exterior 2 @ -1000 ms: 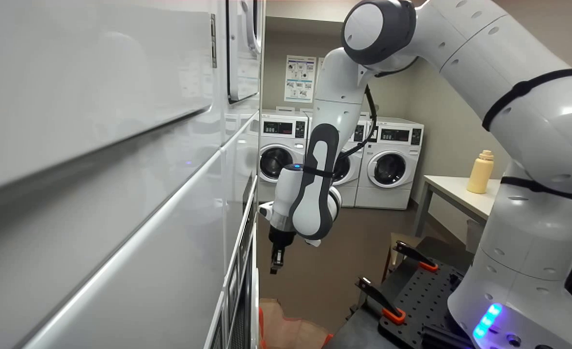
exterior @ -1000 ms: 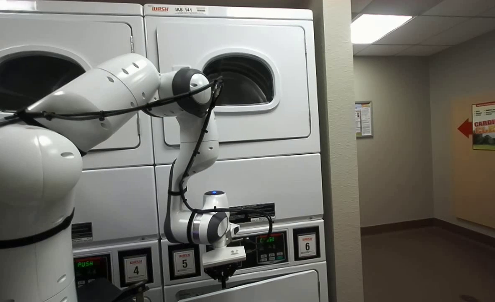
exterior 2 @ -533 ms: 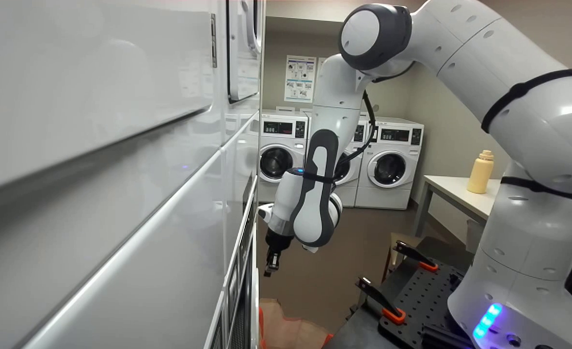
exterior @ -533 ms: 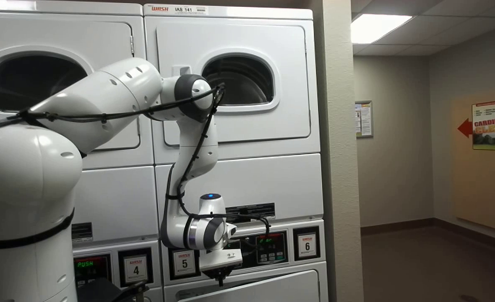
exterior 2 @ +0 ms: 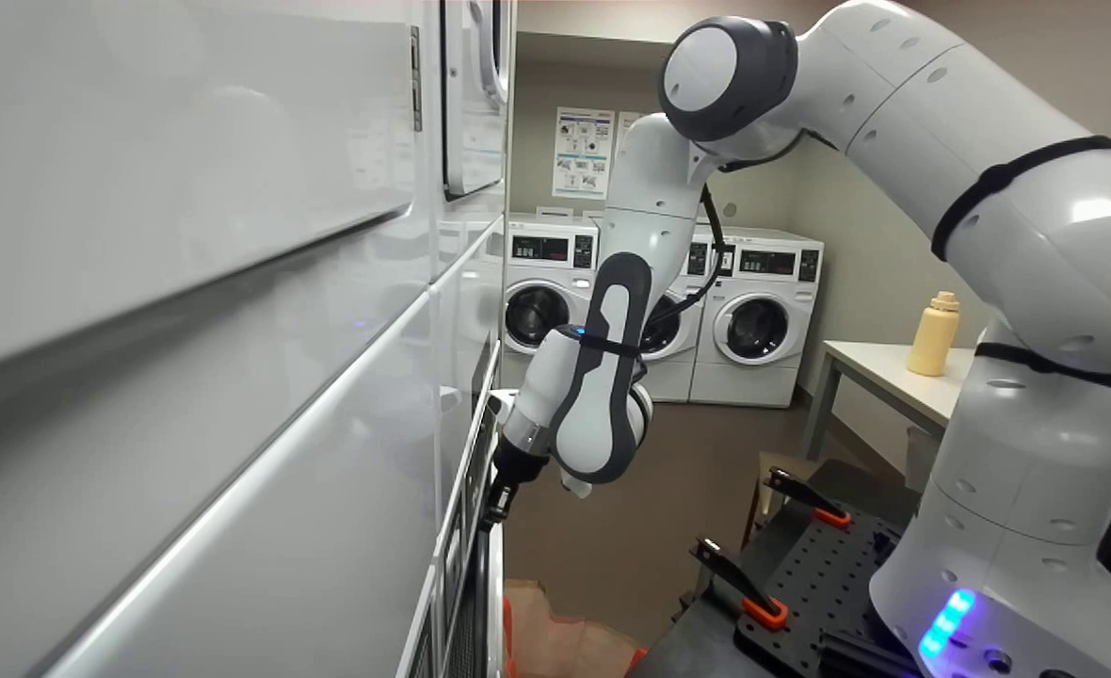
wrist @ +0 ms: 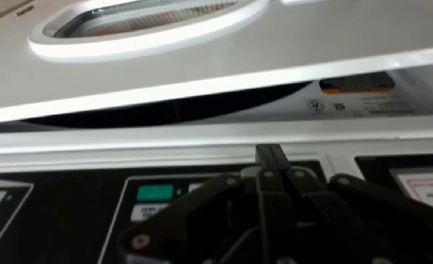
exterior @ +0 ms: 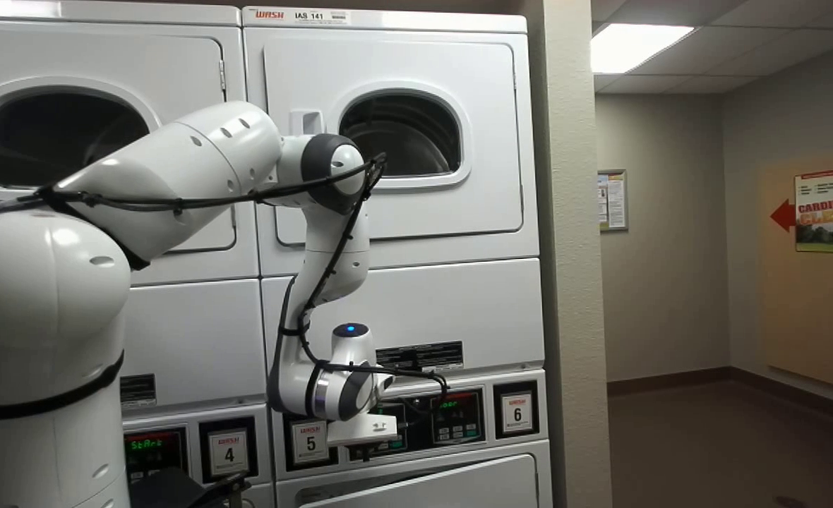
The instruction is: Press the button near the number 5 on the machine
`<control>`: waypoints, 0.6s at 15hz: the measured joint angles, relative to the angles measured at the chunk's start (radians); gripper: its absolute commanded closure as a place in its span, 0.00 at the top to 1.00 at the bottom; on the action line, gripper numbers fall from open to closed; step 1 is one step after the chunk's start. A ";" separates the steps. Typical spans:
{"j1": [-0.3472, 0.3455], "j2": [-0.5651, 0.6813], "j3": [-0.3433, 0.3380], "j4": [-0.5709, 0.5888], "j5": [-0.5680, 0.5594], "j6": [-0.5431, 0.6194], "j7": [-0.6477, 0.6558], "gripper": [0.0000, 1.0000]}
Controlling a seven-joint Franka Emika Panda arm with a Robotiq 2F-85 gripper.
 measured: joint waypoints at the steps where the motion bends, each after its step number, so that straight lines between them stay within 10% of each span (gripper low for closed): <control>1: -0.019 0.000 0.021 0.020 -0.008 -0.006 0.013 0.00; 9: -0.109 0.023 0.077 0.028 -0.064 -0.006 0.020 0.00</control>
